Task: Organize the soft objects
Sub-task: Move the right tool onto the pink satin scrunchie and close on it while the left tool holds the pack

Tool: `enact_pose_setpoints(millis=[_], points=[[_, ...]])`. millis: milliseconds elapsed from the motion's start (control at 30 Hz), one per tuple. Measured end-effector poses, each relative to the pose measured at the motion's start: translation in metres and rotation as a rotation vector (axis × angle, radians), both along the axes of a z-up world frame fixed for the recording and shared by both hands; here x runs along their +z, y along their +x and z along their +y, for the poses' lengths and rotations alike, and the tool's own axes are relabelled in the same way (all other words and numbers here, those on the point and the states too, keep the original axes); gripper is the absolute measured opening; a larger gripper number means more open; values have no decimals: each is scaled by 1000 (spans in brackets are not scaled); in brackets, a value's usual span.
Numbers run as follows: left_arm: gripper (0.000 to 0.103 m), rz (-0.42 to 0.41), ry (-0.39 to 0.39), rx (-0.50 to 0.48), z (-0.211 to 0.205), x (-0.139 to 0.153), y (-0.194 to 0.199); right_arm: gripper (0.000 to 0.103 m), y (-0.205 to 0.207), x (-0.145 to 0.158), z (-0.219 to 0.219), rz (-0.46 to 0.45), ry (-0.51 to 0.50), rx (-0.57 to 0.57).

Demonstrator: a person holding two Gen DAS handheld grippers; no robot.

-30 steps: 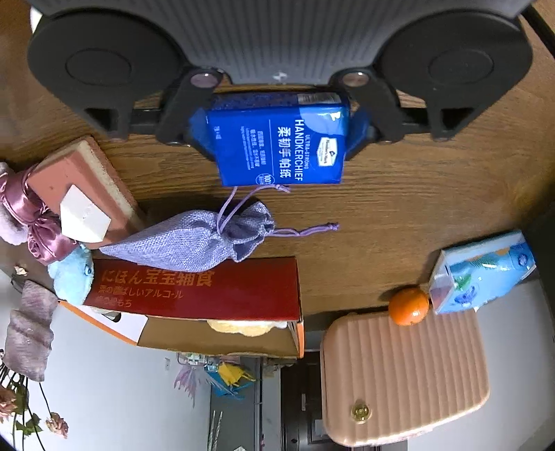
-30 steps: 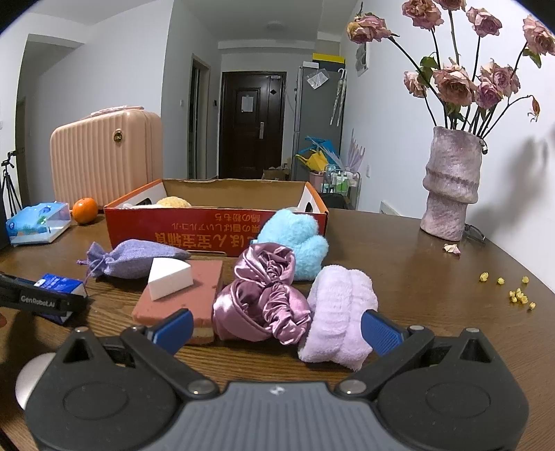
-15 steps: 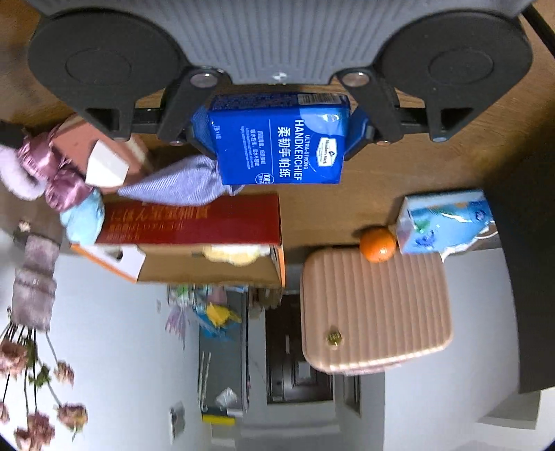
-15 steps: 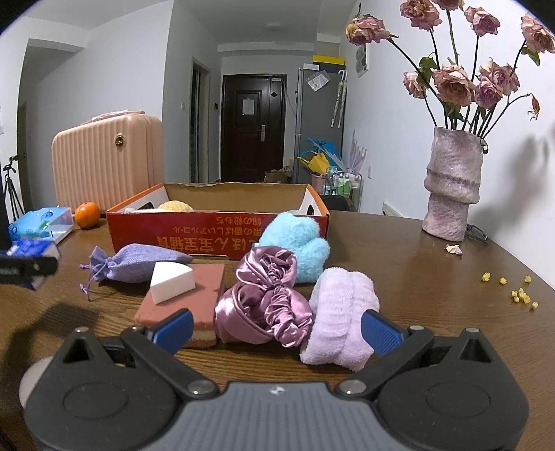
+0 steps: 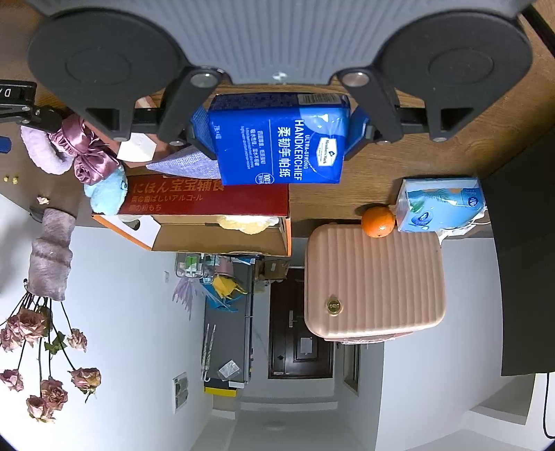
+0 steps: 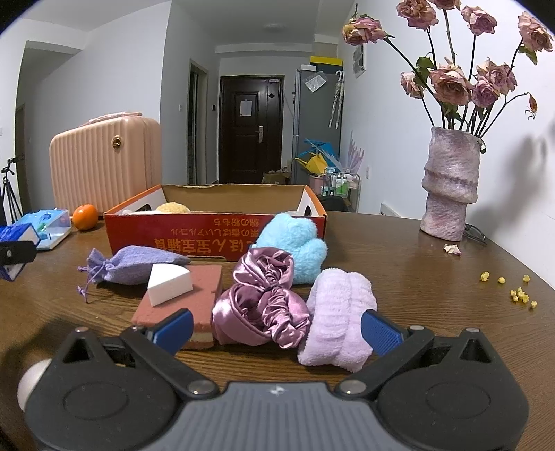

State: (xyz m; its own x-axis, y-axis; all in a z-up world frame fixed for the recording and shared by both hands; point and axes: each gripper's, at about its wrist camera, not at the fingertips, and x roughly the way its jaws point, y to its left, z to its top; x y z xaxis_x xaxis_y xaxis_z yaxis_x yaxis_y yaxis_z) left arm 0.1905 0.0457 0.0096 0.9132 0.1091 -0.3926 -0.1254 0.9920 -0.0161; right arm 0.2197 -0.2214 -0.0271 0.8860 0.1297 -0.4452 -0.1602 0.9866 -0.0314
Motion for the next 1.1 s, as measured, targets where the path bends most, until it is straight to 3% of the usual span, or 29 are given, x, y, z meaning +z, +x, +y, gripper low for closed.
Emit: enact_pose_setpoints(millis=[267, 500, 833, 1100], points=[[75, 0, 3, -1, 0, -1, 0, 103, 1, 5, -3, -56, 16, 13], [75, -2, 4, 1, 1, -1, 0, 86, 22, 9, 3, -88, 5, 64], [75, 4, -1, -1, 3, -1, 0, 55, 74, -5, 19, 41, -44, 75], [75, 1, 6, -26, -1, -2, -1, 50, 103, -22, 21, 150, -38, 61]])
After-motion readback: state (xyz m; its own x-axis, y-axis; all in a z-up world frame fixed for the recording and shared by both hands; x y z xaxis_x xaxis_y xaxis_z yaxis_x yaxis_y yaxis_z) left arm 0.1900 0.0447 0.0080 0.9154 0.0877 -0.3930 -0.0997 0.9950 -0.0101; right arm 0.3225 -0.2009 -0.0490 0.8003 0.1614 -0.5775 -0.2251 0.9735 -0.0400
